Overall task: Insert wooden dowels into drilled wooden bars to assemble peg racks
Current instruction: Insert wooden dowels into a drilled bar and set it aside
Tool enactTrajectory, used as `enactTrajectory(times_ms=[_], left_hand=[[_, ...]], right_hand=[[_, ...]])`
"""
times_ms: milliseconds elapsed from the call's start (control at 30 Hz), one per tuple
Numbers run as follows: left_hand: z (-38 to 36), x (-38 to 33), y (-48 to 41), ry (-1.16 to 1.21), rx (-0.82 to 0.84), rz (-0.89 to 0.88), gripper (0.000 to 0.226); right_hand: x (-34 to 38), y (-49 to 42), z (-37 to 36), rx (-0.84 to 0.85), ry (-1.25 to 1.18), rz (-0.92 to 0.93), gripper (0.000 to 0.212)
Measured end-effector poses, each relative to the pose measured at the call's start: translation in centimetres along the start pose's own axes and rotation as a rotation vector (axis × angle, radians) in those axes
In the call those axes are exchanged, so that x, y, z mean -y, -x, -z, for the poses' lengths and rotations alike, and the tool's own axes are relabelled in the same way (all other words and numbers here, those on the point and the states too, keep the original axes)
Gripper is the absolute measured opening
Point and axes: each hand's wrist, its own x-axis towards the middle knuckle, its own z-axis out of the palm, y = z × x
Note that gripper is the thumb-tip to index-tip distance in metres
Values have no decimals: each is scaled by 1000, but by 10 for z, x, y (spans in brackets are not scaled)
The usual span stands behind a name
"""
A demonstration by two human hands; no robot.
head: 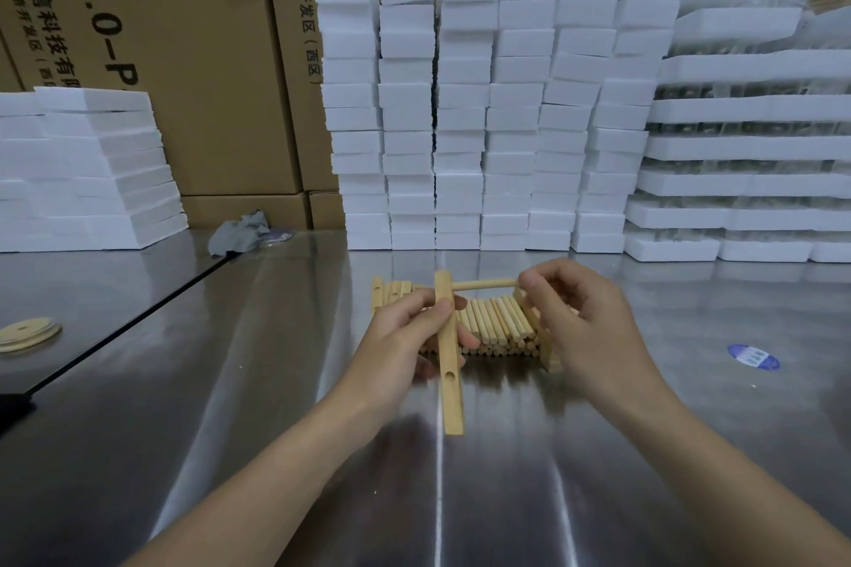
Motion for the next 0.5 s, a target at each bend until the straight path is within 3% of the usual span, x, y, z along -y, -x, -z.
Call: enactTrajectory(times_ms=[67, 333, 500], left_hand=[[0, -1, 0, -15, -3, 9, 25], [4, -3, 1, -9, 60, -40, 24], [4, 0, 2, -72, 152, -42, 49]], right_hand=[[-3, -2, 2, 2, -11, 15, 9], [-7, -4, 4, 63, -172, -111, 13], [0, -5, 6, 76, -214, -178, 45]])
